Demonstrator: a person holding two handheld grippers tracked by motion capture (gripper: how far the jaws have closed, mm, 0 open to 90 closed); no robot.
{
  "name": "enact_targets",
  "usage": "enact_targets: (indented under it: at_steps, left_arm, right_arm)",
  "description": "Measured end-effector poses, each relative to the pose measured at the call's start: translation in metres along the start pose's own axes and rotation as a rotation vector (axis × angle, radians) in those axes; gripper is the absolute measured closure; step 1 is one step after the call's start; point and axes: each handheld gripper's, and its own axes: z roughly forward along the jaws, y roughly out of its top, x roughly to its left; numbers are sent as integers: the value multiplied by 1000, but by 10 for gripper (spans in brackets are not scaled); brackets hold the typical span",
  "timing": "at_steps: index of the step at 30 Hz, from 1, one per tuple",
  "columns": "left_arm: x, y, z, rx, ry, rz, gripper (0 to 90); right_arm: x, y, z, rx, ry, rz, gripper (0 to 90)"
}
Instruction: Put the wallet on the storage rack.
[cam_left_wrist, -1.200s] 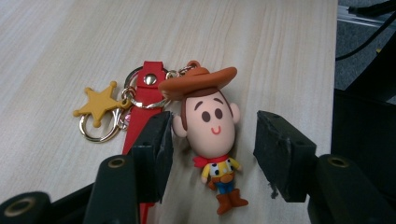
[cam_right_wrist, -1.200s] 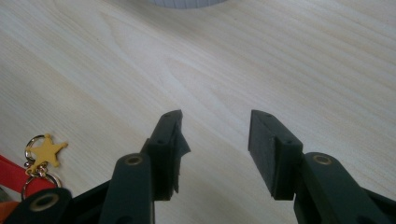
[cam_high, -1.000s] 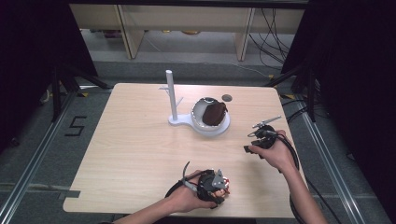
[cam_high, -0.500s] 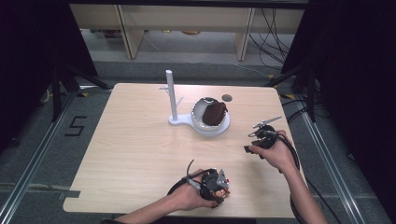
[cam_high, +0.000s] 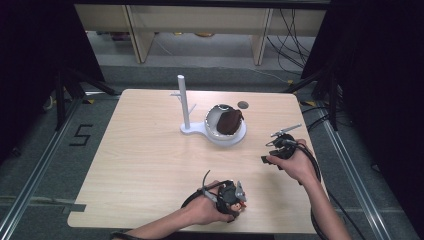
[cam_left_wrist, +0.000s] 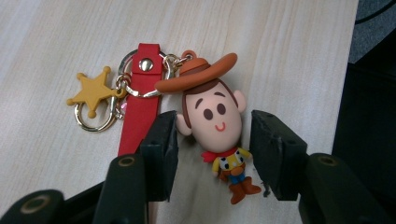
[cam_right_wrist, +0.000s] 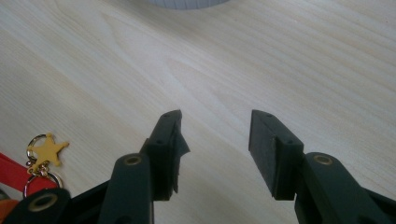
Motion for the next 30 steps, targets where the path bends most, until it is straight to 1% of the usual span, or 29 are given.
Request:
enact_targets:
  at_steps: [2, 6, 8, 9, 10, 11, 12, 13, 16, 19, 20, 21, 22, 23, 24, 25, 26, 27, 28, 29, 30]
  left_arm:
    - [-1, 1, 0, 3, 6, 11, 550]
    - [-5, 2, -1, 21, 15, 23, 559]
    - [-4, 1, -1, 19, 13, 20, 562]
    - [-5, 0, -1, 15, 7, 6, 563]
    - [-4, -1, -2, 12, 2, 5, 564]
    - [-3, -2, -2, 10, 2, 5, 564]
    - [-1, -3, -2, 5, 5, 13, 564]
    - [-1, -3, -3, 0, 11, 12, 565]
    - [1, -7, -6, -30, 23, 6, 566]
    - [2, -9, -12, -69, 32, -7, 567]
    - [2, -11, -16, -109, 37, -29, 567]
    - [3, -12, -18, -126, 36, -41, 567]
    - [5, -13, -21, -133, 48, -36, 567]
    - [8, -14, -25, -138, 51, -20, 567]
    - [10, -16, -28, -157, 58, -32, 568]
    - [11, -17, -31, -161, 62, -32, 568]
    - [14, -19, -35, -178, 63, -54, 568]
    - [15, -21, -37, -185, 62, -61, 568]
    - [19, -23, -42, -193, 63, -72, 568]
    - [22, -25, -46, -188, 67, -69, 568]
    - [24, -27, -49, -204, 75, -81, 568]
  right_arm:
    - [0, 0, 0, 1, 6, 0, 549]
    - [1, 1, 0, -1, 2, 1, 549]
    - [0, 1, 0, -8, 16, -16, 548]
    - [0, 0, 0, -7, 12, -12, 547]
    - [1, 0, -1, -2, 14, -4, 547]
    - [-1, 0, 0, -18, 17, -26, 547]
    - [-2, 0, 1, -5, 22, -9, 547]
    - [-2, -1, 1, -5, 23, -13, 546]
    - [-1, -2, 0, -6, 14, -1, 546]
    - [-2, -2, 1, -23, 12, -15, 546]
    - [-2, -3, 0, -19, 13, -5, 546]
    - [-3, -3, 0, -30, 14, -6, 546]
    - [-3, -3, 0, -28, 17, -7, 547]
    - [-3, -3, 0, -36, 11, -2, 546]
    - [-3, -4, -1, -38, 7, 3, 547]
    - [-4, -4, -1, -51, 12, -6, 546]
    - [-5, -4, -1, -54, 13, -7, 546]
    - [-4, -6, -3, -51, 10, 6, 546]
    - [-5, -6, -2, -68, 10, 4, 546]
    - [-5, -7, -2, -79, 4, 12, 547]
    - [-4, -8, -3, -75, 6, 17, 547]
